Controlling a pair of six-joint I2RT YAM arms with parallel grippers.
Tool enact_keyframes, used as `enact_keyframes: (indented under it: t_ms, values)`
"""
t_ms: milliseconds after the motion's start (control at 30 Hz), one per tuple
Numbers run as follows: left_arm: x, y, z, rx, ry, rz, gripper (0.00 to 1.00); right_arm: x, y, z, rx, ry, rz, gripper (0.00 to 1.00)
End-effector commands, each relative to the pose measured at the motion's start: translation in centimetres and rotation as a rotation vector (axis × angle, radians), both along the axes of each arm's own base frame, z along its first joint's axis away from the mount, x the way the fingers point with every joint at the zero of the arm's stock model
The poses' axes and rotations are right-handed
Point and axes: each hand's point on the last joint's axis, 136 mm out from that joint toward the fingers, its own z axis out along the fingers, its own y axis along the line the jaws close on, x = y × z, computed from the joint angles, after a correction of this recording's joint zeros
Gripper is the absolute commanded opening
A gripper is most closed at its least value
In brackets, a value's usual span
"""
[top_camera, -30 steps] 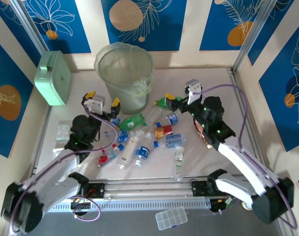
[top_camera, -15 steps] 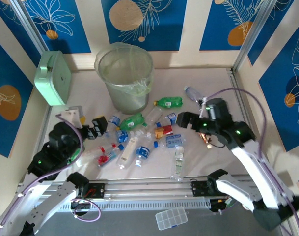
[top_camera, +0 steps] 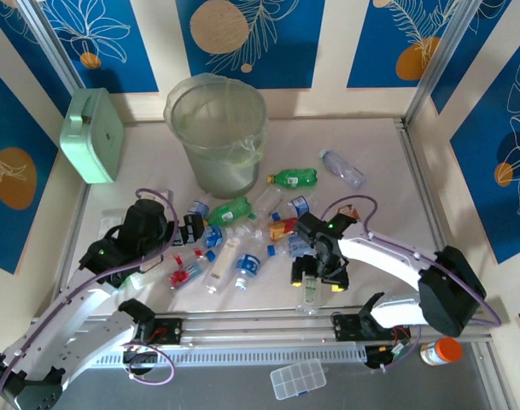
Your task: Put the plastic bottles in the bin
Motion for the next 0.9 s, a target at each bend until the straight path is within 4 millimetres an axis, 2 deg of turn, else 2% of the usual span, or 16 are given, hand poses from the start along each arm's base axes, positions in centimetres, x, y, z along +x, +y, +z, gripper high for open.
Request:
enact_keyframes:
  t_ms: [0, 167, 400, 467, 533, 733, 800, 867]
  values:
    - [-0.2, -0.4, 0.2, -0.002, -0.017, -0.038, 0.99, -0.1, 1.2, -0.7, 0.002, 0.028, -0.022, 0.96]
    - [-0.3, -0.3, 0.0, -0.005, -0.016, -0.033, 0.99, 0.0, 0.4, -1.4, -0.052, 0.014, -0.043, 0.88]
    - [-0.1, 0.0, 1.5, -0.002, -0.048, -0.021, 0.99, 0.3, -0.6, 0.0, -0.062, -0.052, -0.079, 0.60]
    - [0.0, 0.0, 2.1, -0.003, -0.063, -0.022, 0.99, 0.3, -0.9, 0.5, -0.053, -0.067, -0.094, 0.54]
    - [0.2, -0.1, 2.7, -0.005, -0.075, -0.026, 0.99, 0.1, -1.4, 1.0, -0.049, -0.075, -0.109, 0.52]
    - [0.7, -0.5, 4.9, 0.000, -0.116, -0.051, 1.00, 0.2, -2.4, 4.2, 0.012, -0.203, -0.134, 0.50]
    - [0.7, -0.4, 5.7, 0.003, -0.141, -0.055, 1.00, 1.3, -2.5, 6.2, 0.059, -0.310, -0.127, 0.50]
    - [0.5, -0.4, 6.4, -0.005, -0.172, -0.061, 1.00, 2.9, -1.8, 9.1, 0.136, -0.441, -0.102, 0.50]
